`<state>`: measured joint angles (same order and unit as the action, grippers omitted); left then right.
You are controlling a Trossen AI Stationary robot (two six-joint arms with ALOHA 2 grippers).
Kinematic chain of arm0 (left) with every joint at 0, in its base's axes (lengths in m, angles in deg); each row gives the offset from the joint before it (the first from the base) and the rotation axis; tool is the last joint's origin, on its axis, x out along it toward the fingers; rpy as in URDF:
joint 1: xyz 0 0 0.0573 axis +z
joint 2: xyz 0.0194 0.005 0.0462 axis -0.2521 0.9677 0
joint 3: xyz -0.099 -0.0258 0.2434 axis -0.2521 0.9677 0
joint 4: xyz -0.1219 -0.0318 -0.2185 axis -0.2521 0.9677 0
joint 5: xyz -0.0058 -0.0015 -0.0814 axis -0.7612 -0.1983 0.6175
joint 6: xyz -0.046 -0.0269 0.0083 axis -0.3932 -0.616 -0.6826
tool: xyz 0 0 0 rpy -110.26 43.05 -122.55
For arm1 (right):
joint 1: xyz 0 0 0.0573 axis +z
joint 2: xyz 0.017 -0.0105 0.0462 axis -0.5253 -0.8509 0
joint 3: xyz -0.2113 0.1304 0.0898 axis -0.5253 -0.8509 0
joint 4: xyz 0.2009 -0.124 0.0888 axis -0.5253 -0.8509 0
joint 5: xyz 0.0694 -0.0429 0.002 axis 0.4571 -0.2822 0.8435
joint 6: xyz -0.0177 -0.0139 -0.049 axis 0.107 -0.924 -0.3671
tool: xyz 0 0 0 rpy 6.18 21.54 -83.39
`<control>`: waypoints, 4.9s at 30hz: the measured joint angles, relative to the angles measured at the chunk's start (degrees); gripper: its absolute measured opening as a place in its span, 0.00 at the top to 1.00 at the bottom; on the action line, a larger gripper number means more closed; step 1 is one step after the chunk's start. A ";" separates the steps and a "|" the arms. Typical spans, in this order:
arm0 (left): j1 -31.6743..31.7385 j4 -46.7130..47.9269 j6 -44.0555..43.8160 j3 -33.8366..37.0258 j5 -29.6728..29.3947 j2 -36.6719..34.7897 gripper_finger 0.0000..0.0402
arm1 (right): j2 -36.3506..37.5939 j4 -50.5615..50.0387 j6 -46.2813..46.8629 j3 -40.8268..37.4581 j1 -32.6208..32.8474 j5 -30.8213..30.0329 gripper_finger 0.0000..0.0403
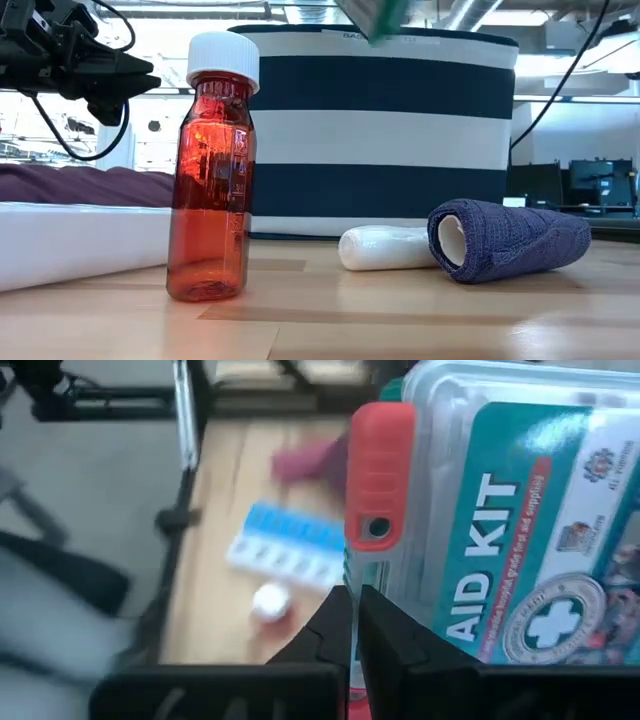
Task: Pick & place medical supplies in basket/bin
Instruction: Put the transparent first aid kit into the blue bin, then adjust the blue bin on the table
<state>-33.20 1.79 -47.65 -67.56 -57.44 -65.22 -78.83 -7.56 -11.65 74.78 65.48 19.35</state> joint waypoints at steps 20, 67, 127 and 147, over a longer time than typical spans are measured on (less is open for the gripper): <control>0.00 -0.17 0.32 0.02 0.01 0.01 0.72 | -0.96 -9.26 -18.96 6.37 -34.50 7.14 1.00; -0.02 0.27 0.79 0.02 0.29 -0.01 0.72 | -15.51 -22.13 -40.12 25.97 -49.40 36.77 1.00; -0.02 0.09 5.41 0.07 -2.67 0.02 0.72 | -30.53 -26.70 -41.85 32.99 -63.76 28.95 1.00; -0.02 -0.26 5.83 0.06 -2.19 0.02 0.72 | -30.65 -30.99 -34.26 32.99 -58.97 55.23 1.00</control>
<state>-33.21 1.53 -41.82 -67.50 -59.63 -65.20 -109.48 -38.55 -45.92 107.77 6.51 74.58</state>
